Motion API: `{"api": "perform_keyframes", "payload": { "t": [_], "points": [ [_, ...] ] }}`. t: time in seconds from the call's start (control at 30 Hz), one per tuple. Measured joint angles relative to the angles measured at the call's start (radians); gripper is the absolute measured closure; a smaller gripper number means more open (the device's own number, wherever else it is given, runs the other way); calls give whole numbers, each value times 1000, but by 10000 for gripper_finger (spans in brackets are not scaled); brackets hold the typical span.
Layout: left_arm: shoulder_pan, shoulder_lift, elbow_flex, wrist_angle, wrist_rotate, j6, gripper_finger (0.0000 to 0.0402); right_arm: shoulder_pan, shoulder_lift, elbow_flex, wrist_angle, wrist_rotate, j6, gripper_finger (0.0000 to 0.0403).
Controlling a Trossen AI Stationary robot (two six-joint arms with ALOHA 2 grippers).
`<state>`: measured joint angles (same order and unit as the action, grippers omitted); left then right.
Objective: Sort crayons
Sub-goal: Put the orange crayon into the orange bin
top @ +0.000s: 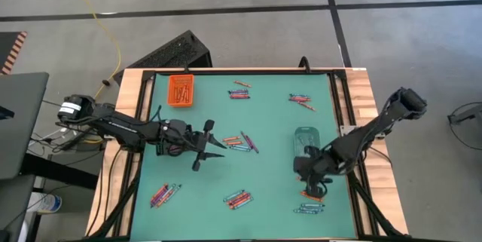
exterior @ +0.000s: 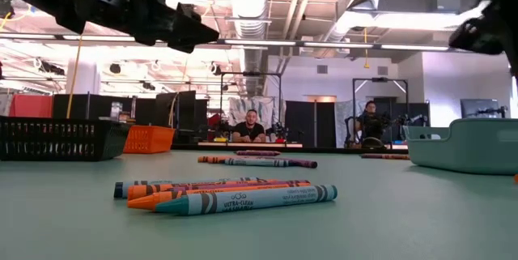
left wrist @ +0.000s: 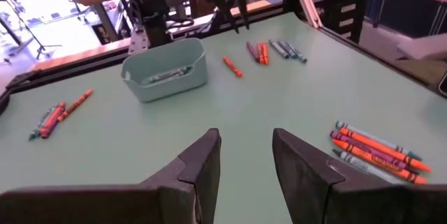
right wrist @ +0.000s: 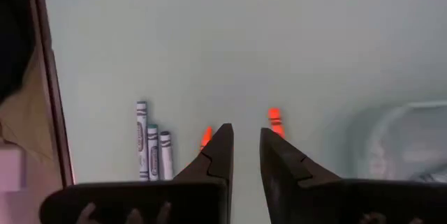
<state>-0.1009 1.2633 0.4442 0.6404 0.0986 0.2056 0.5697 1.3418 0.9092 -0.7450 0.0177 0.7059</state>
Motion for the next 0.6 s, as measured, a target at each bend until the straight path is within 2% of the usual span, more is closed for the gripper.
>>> {"api": "perform_keyframes", "payload": {
  "t": [0.3, 0.43, 0.6],
  "points": [
    [6, 0, 0, -6, 1, 64, 280, 7, 190, 0, 12, 4, -8, 324],
    [24, 0, 0, -5, 0, 64, 280, 13, 244, 0, 12, -23, -38, 293],
    [44, 0, 0, 0, 17, 55, 280, 12, 247, 23, -13, -35, -60, 248]
  ]
}}
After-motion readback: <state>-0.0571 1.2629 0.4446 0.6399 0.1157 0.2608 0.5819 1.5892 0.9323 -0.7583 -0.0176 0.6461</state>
